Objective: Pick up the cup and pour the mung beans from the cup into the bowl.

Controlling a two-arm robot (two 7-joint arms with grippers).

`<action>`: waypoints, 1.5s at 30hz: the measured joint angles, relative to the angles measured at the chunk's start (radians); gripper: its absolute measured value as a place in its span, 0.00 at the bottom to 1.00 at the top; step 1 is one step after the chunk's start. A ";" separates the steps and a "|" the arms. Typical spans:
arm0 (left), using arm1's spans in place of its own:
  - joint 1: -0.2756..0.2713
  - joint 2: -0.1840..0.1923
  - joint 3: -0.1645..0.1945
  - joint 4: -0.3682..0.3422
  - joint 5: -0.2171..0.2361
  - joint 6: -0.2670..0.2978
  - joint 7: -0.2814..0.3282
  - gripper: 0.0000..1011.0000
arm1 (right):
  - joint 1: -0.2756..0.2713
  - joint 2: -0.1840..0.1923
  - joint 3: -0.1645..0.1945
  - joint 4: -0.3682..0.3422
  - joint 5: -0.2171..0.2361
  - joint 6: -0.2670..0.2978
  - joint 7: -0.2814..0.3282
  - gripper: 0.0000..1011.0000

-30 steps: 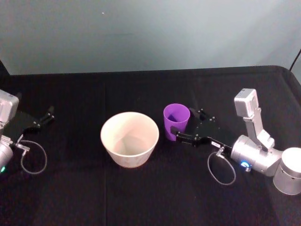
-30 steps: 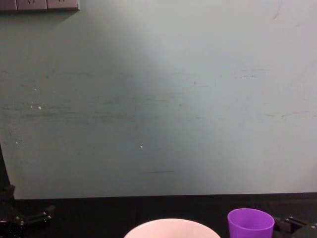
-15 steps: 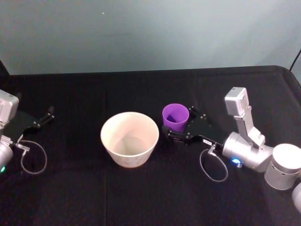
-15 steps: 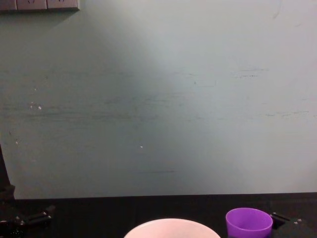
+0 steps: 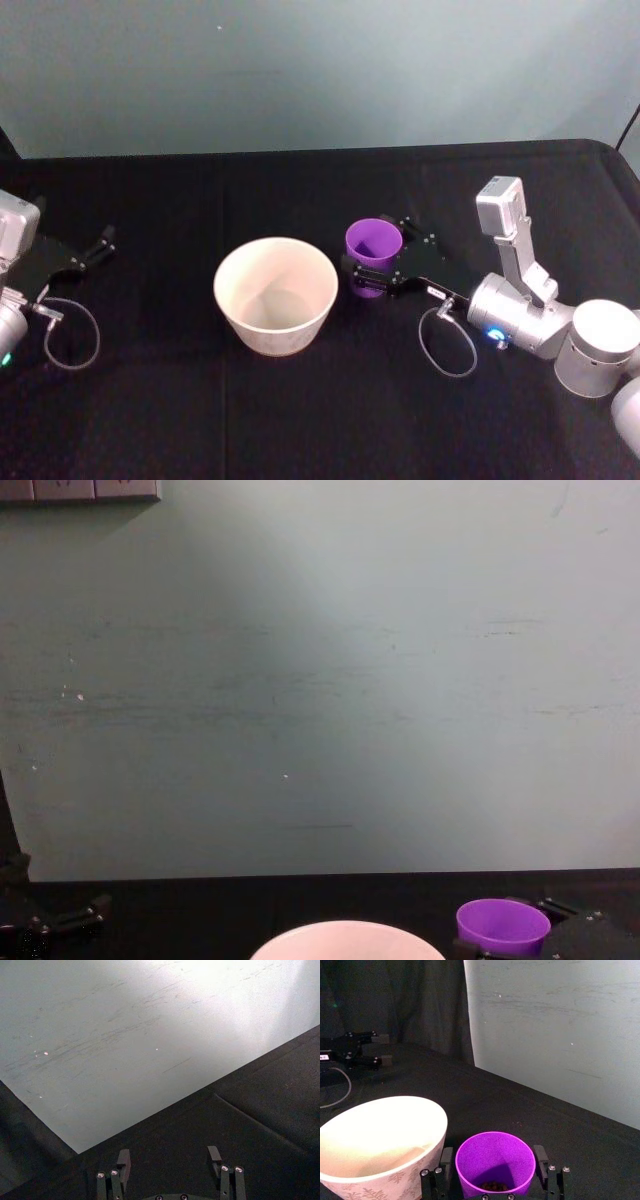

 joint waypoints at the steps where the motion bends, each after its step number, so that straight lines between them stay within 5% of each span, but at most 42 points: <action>1: 0.000 0.000 0.000 0.000 0.000 0.000 0.000 0.99 | 0.000 -0.001 0.001 0.000 0.000 0.000 0.000 0.99; 14: 0.000 0.000 0.000 0.000 0.000 0.000 0.000 0.99 | 0.000 -0.002 0.002 0.001 -0.001 0.005 -0.001 0.99; 22: 0.000 0.000 0.000 0.000 0.000 0.000 0.000 0.99 | 0.000 -0.001 0.001 0.001 -0.001 0.005 -0.002 0.81; 35: 0.000 0.000 0.000 0.000 0.000 0.000 0.000 0.99 | -0.004 0.001 0.002 -0.005 0.000 0.004 -0.003 0.73; 41: 0.000 0.000 0.000 0.000 0.000 0.000 0.000 0.99 | -0.059 0.043 0.027 -0.121 -0.008 0.026 -0.038 0.71; 45: 0.000 0.000 0.000 0.000 0.000 0.000 0.000 0.99 | -0.096 0.084 0.050 -0.236 0.006 0.106 -0.060 0.71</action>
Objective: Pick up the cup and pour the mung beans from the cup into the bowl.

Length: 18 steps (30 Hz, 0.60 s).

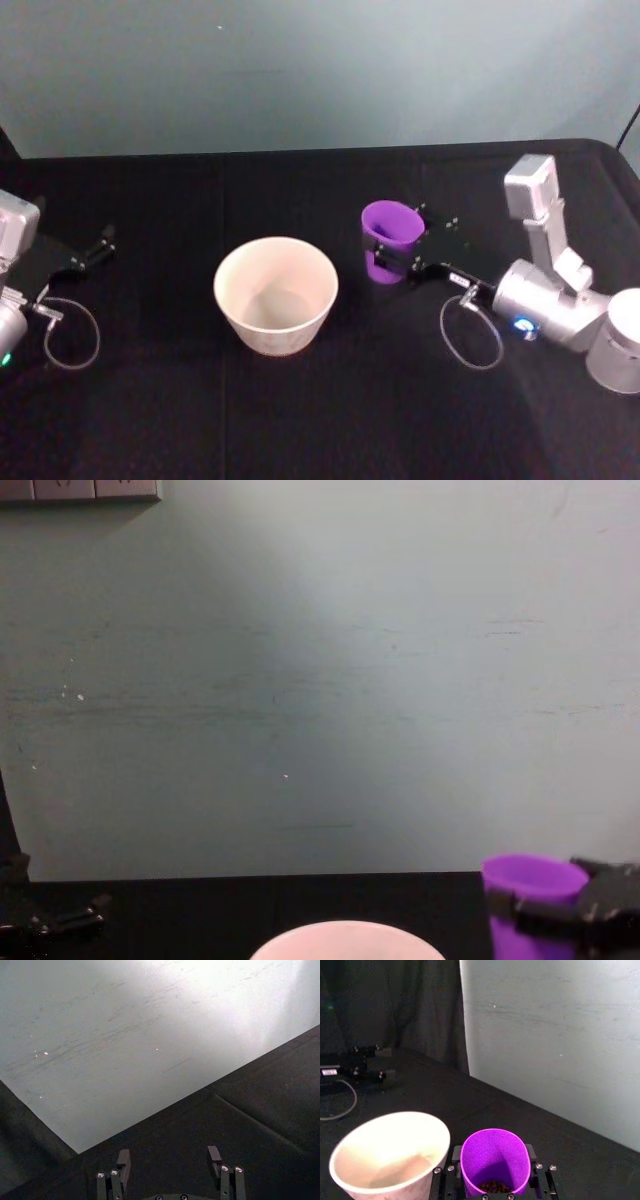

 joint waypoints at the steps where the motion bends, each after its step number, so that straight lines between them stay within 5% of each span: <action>1: 0.000 0.000 0.000 0.000 0.000 0.000 0.000 0.99 | -0.011 0.016 0.008 -0.046 0.005 0.035 -0.012 0.71; 11: 0.000 0.000 0.000 0.000 0.000 0.000 0.000 0.99 | -0.034 0.099 0.040 -0.292 0.001 0.213 -0.085 0.71; 18: 0.000 0.000 0.000 0.000 0.000 0.000 0.000 0.99 | -0.027 0.121 0.060 -0.382 0.031 0.300 -0.109 0.71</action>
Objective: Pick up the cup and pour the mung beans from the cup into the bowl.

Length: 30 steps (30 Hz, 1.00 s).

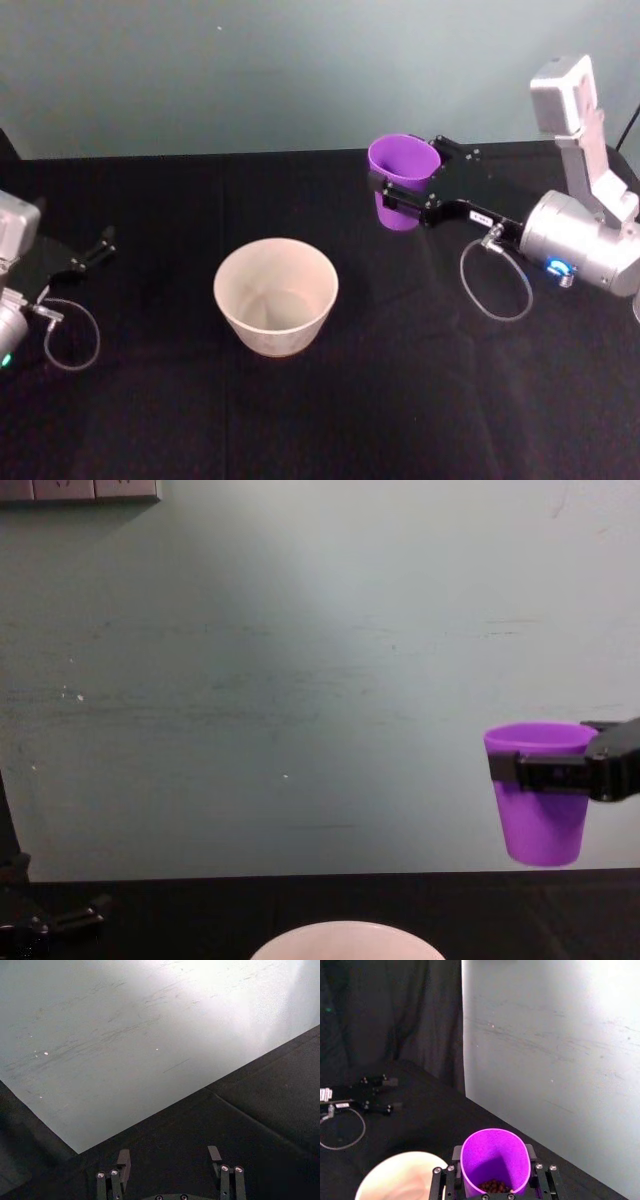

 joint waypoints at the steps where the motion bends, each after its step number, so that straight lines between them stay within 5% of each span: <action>1: 0.000 0.000 0.000 0.000 0.000 0.000 0.000 0.99 | 0.000 0.002 0.002 -0.005 0.005 0.006 -0.001 0.71; 11: 0.000 0.000 0.000 0.000 0.000 0.000 0.000 0.99 | -0.004 0.032 0.031 -0.085 0.060 0.057 -0.031 0.71; 30: 0.000 0.000 0.000 0.000 0.000 0.000 0.000 0.99 | -0.004 0.030 0.030 -0.081 0.059 0.056 -0.030 0.71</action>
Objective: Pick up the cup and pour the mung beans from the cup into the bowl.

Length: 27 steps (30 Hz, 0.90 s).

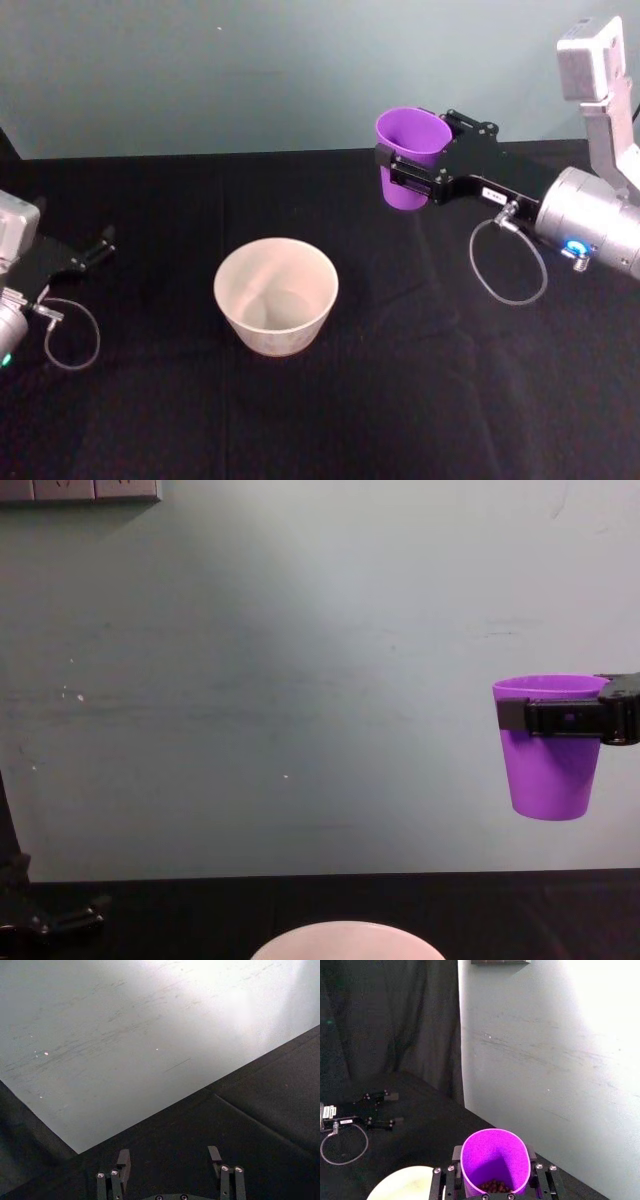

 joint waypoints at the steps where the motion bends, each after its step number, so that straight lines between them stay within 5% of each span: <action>1: 0.000 0.000 0.000 0.000 0.000 0.000 0.000 0.99 | 0.000 0.000 0.000 0.000 0.000 0.000 0.000 0.71; 27: 0.000 0.000 0.000 0.000 0.000 0.000 0.000 0.99 | 0.000 -0.002 -0.001 0.003 -0.002 -0.002 0.003 0.71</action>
